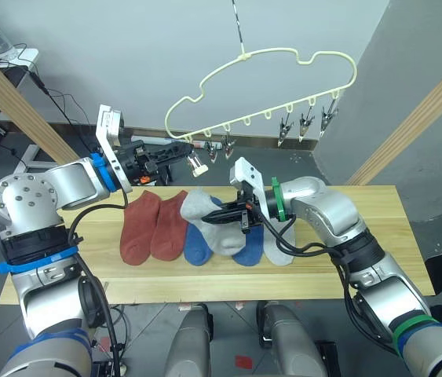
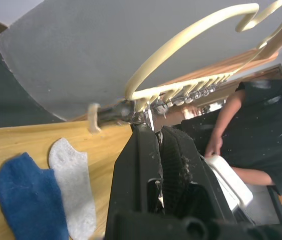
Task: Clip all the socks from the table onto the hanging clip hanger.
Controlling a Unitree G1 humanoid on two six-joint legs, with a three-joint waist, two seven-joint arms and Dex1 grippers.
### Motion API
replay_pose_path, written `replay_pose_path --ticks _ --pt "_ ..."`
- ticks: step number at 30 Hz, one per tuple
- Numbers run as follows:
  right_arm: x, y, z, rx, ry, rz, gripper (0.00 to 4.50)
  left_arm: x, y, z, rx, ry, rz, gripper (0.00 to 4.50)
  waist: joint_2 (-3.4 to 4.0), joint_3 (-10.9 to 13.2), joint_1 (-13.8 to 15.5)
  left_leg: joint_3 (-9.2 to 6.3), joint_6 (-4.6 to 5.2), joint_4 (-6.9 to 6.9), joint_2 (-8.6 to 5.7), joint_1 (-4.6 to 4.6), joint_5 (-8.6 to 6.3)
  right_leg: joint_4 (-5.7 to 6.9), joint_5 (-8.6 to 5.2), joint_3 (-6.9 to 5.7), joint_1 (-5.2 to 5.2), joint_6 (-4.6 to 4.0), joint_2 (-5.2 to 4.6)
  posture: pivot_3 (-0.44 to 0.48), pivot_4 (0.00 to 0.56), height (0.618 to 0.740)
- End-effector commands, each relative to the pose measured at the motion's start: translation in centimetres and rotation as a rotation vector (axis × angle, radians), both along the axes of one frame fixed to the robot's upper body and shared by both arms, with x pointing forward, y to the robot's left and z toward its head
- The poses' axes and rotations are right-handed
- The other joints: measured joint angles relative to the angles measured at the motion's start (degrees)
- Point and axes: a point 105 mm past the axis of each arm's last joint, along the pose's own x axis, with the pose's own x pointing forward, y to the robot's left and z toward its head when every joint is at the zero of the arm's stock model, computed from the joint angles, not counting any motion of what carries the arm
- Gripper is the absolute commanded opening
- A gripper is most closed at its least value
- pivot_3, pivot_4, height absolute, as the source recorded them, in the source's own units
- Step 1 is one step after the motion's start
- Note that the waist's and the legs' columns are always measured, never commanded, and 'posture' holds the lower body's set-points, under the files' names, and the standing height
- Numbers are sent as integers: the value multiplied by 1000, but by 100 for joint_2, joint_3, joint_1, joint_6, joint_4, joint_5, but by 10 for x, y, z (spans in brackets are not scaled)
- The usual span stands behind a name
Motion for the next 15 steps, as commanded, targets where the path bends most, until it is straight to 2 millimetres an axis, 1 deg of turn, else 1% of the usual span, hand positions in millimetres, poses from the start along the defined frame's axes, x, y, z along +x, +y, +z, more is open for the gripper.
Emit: replay_pose_path --ticks 1,5,9,15 --pt "2 4 18 58 -35 14 30 -11 0 18 -17 -84 -25 0 0 0 -6 0 0 6 0 0 0 5 0 1 0 0 0 41 307 740" --pt "9 5 27 70 -70 1 30 -11 0 18 -6 -89 -23 0 0 0 -9 0 7 27 -1 -1 -4 20 0 2 0 1 5 41 305 740" --pt "11 3 28 71 -83 2 30 -9 0 18 -12 -93 -7 0 0 0 -1 -3 10 33 1 0 -6 23 0 0 2 1 10 41 302 740" --pt "2 0 26 57 -90 36 30 -9 2 18 -11 -92 0 0 0 0 -3 -2 1 32 0 -1 0 22 0 3 1 0 9 41 302 740"
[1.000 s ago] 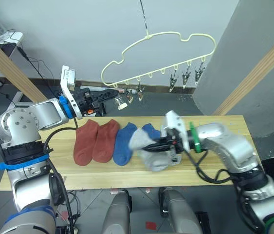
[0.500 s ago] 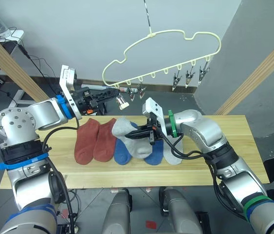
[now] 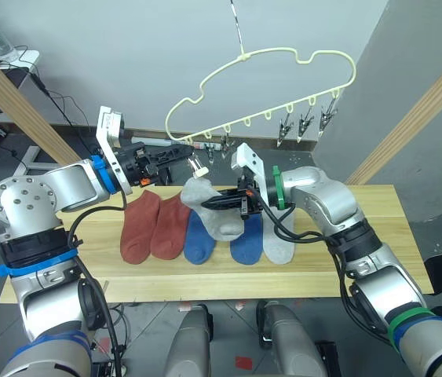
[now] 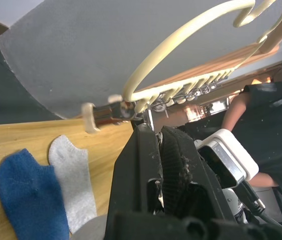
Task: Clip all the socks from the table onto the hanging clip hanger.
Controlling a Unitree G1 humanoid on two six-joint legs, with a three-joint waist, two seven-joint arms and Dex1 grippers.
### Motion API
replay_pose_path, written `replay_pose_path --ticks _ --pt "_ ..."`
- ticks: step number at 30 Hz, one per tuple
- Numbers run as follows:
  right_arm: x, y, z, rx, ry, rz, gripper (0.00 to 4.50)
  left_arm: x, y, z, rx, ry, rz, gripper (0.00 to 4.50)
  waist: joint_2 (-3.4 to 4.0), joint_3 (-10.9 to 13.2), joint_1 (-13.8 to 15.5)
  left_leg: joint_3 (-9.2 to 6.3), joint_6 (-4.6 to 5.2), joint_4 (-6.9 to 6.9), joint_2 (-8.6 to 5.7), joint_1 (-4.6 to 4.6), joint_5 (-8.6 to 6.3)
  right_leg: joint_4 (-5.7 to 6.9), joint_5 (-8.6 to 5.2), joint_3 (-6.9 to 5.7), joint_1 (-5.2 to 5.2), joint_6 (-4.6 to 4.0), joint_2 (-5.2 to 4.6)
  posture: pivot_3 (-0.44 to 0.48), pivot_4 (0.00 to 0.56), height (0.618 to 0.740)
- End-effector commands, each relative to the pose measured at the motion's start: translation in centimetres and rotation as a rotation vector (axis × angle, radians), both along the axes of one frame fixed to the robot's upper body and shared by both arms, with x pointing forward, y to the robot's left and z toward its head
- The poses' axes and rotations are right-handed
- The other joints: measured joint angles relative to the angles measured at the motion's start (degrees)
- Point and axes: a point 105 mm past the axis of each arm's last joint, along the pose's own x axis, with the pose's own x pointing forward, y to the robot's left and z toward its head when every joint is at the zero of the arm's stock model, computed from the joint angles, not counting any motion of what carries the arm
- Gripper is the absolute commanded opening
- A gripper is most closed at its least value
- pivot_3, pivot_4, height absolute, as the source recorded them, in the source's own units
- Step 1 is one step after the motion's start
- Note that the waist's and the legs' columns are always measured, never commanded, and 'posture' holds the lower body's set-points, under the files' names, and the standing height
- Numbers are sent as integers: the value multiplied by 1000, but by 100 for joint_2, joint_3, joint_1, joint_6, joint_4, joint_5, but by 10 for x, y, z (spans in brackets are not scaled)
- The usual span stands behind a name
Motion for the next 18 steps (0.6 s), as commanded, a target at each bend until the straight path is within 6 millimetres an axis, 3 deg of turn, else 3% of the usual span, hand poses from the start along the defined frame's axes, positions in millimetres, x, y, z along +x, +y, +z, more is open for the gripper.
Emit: replay_pose_path --ticks 1,18 --pt "-13 2 9 25 -34 65 30 -6 3 18 -24 -84 -5 0 0 0 -1 0 0 0 0 0 0 0 0 0 0 0 0 41 302 740" --pt "-7 0 13 31 -53 40 30 -6 4 16 -20 -79 -4 0 0 0 -4 0 3 0 1 0 -2 1 0 0 0 0 0 36 308 740"
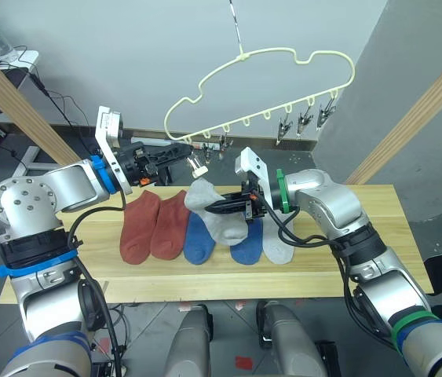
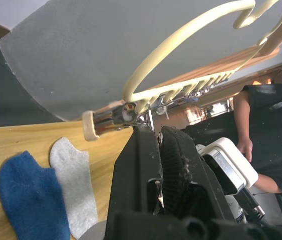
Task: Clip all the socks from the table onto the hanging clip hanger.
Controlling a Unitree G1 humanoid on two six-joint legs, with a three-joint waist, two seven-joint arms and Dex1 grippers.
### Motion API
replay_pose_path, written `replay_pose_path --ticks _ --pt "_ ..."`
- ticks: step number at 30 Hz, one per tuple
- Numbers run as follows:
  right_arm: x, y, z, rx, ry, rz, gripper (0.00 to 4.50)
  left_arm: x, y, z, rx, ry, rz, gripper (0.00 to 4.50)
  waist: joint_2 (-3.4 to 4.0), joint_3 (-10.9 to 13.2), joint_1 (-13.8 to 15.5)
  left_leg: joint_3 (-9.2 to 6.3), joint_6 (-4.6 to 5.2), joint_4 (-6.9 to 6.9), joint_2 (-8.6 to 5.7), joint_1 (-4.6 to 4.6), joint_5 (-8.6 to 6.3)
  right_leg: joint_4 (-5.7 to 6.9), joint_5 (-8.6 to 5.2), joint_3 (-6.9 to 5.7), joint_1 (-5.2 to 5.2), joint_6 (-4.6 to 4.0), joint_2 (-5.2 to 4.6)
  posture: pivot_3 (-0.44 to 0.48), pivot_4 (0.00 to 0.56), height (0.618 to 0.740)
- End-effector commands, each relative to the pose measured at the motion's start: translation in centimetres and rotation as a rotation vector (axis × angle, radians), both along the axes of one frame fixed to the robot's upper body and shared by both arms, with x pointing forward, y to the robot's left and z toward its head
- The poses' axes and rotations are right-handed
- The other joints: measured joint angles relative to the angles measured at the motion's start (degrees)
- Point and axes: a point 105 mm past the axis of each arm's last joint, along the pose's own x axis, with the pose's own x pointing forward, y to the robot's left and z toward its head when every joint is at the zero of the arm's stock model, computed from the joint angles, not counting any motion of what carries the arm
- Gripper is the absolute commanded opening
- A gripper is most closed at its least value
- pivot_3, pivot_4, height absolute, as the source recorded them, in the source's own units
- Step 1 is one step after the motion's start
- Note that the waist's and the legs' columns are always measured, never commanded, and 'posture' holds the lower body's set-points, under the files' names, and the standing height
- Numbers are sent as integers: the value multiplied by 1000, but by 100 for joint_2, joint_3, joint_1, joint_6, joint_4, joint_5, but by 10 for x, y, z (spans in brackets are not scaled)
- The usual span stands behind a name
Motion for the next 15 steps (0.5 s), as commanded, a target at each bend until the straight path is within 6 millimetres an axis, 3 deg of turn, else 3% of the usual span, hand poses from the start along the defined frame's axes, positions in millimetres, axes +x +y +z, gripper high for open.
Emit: replay_pose_path --ticks 1,8,15 --pt "-2 2 17 34 -54 24 30 -7 3 16 -16 -76 -10 0 0 0 0 0 1 0 0 0 -1 0 0 0 0 0 0 36 308 740" --pt "-4 3 21 44 -67 27 30 -7 3 15 -13 -74 -9 0 0 0 -2 1 4 0 0 0 -3 0 0 1 0 0 0 33 312 740" --pt "6 9 25 63 -91 -17 30 -6 1 16 -13 -73 -13 0 0 0 -6 0 5 0 1 1 -3 1 0 1 0 0 1 31 314 740"
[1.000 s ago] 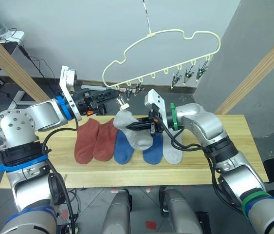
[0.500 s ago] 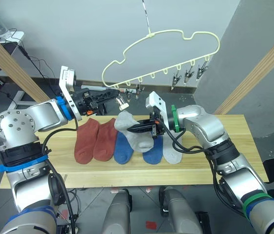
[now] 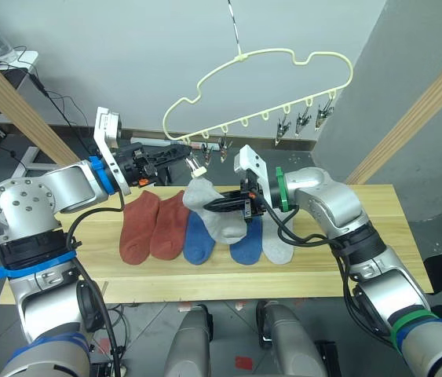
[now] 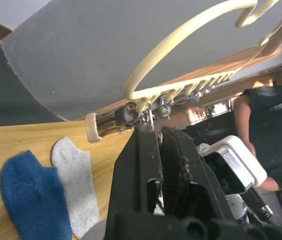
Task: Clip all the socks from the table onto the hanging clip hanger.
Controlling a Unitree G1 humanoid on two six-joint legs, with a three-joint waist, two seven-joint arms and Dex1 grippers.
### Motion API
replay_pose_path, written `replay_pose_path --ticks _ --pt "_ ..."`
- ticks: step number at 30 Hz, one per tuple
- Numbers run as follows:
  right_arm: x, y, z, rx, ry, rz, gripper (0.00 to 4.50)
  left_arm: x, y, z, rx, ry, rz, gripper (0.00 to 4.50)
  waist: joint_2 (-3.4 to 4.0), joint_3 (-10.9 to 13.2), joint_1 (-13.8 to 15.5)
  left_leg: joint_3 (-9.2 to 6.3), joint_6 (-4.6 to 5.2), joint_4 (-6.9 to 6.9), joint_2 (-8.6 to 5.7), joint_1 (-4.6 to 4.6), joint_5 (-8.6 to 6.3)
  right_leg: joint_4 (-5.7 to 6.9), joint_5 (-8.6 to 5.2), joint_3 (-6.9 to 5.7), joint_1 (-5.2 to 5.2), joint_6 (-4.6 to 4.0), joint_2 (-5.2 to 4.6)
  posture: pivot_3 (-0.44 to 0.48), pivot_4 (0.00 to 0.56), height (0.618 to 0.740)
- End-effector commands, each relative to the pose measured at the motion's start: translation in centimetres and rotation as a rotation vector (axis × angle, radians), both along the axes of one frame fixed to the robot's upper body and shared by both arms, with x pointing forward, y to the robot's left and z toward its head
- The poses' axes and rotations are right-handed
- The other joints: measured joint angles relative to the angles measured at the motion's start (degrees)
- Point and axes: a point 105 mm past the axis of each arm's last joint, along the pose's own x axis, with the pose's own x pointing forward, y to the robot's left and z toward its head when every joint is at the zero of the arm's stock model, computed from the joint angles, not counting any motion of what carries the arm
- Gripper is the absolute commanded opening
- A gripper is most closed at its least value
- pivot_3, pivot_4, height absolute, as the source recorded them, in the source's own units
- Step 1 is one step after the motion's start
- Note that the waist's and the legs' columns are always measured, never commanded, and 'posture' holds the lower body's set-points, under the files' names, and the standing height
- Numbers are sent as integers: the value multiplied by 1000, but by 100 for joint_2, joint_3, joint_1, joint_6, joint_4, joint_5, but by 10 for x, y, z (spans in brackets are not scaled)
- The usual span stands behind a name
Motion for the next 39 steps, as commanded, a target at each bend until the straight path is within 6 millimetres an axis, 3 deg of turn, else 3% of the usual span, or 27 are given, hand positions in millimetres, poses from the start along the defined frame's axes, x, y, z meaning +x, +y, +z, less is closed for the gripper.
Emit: replay_pose_path --ticks 1,16,24,25,31,32,35,36,39 --pt "5 1 16 45 -60 -15 30 -6 -1 17 -16 -74 -21 0 0 0 0 0 0 0 0 0 0 0 0 0 0 0 0 31 314 740" --pt "15 -1 16 46 -74 -68 30 -7 -4 17 33 -133 -20 0 1 0 -1 1 2 -1 0 -1 -1 -2 0 2 -1 0 0 26 316 740" --pt "16 -1 15 42 -74 -74 0 -10 -3 18 18 -152 -34 2423 1 0 -3 1 4 -2 0 0 -2 -2 0 1 0 0 1 25 316 740" --pt "16 -1 14 41 -75 -75 0 -10 -3 18 18 -152 -34 2895 1 1 -3 1 4 -2 0 0 -2 -2 0 2 0 0 1 26 317 740" --pt "21 2 11 43 -77 -116 0 -12 2 18 52 -163 -6 4310 1 0 -7 2 5 -2 0 -1 -3 -3 0 2 0 0 2 25 316 740" --pt "23 4 10 43 -83 -138 0 -13 4 18 79 -174 17 4491 1 1 -7 2 5 -2 2 -1 -3 -3 0 2 -1 0 2 24 314 740" --pt "28 9 10 54 -94 -192 0 -13 10 13 220 -224 106 4491 2 1 -17 3 4 -4 3 0 -3 -3 0 7 -3 0 1 24 314 740" --pt "28 11 10 67 -80 -194 562 -11 13 10 300 -263 157 4500 1 1 -24 3 4 -6 4 0 -2 -2 0 9 -4 0 1 31 312 740" --pt "23 14 9 81 -60 -190 1423 -13 14 5 429 -358 201 4500 3 2 -12 7 -1 -20 7 8 -1 -3 0 20 -6 -2 1 41 308 740"
